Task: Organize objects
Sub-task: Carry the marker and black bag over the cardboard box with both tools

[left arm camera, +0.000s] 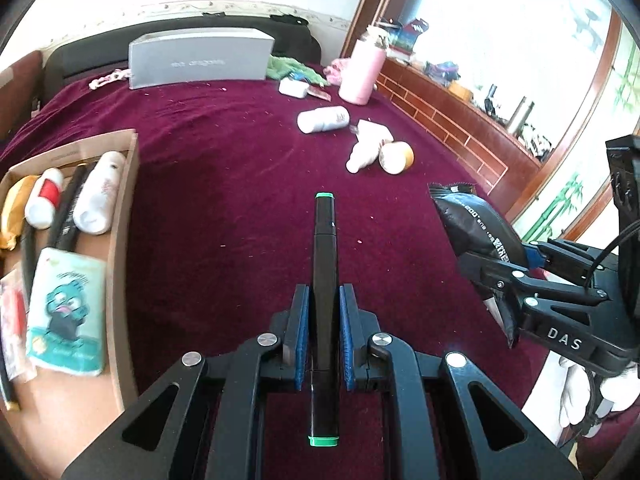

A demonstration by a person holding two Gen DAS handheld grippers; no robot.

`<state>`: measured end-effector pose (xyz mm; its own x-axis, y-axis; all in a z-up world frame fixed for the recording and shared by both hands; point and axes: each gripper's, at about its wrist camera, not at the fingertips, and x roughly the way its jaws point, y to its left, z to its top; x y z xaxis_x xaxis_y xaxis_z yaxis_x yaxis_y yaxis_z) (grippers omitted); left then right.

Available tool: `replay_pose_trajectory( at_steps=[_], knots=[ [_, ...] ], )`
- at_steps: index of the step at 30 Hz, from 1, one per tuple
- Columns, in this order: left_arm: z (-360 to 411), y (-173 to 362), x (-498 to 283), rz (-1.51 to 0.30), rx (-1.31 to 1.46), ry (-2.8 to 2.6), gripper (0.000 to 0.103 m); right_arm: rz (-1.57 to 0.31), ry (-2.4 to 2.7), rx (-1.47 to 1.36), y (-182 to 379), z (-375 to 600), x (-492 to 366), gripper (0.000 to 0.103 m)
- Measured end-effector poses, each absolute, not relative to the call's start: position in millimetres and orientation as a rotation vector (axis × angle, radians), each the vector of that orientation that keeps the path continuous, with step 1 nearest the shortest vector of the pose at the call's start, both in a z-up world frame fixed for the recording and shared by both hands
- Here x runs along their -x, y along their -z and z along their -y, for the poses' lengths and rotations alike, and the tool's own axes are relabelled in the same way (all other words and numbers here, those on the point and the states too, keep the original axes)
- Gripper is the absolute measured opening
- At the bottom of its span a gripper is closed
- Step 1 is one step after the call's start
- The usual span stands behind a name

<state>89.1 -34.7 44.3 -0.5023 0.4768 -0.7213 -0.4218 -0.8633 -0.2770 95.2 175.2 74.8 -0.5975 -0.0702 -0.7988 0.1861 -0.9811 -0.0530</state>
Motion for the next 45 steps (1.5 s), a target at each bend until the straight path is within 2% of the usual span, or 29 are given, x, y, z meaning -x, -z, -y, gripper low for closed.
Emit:
replay_pose_trajectory(
  at_steps=[13, 20, 32, 45],
  knots=[
    [121, -71, -110, 0.230, 1.068, -2.521, 0.012, -0.318, 2.627, -1.230, -101, -117, -101, 0.032],
    [181, -63, -113, 0.322, 1.083, -2.640, 0.012, -0.385, 2.550, -1.174, -105, -65, -99, 0.032],
    [243, -35, -105, 0.433, 1.151, -2.701, 0.012, -0.463, 2.414, -1.154, -94, 20, -93, 0.032],
    [268, -18, -97, 0.498, 1.203, -2.689, 0.012, -0.373, 2.237, -1.237, -72, 68, -77, 0.033]
  ],
)
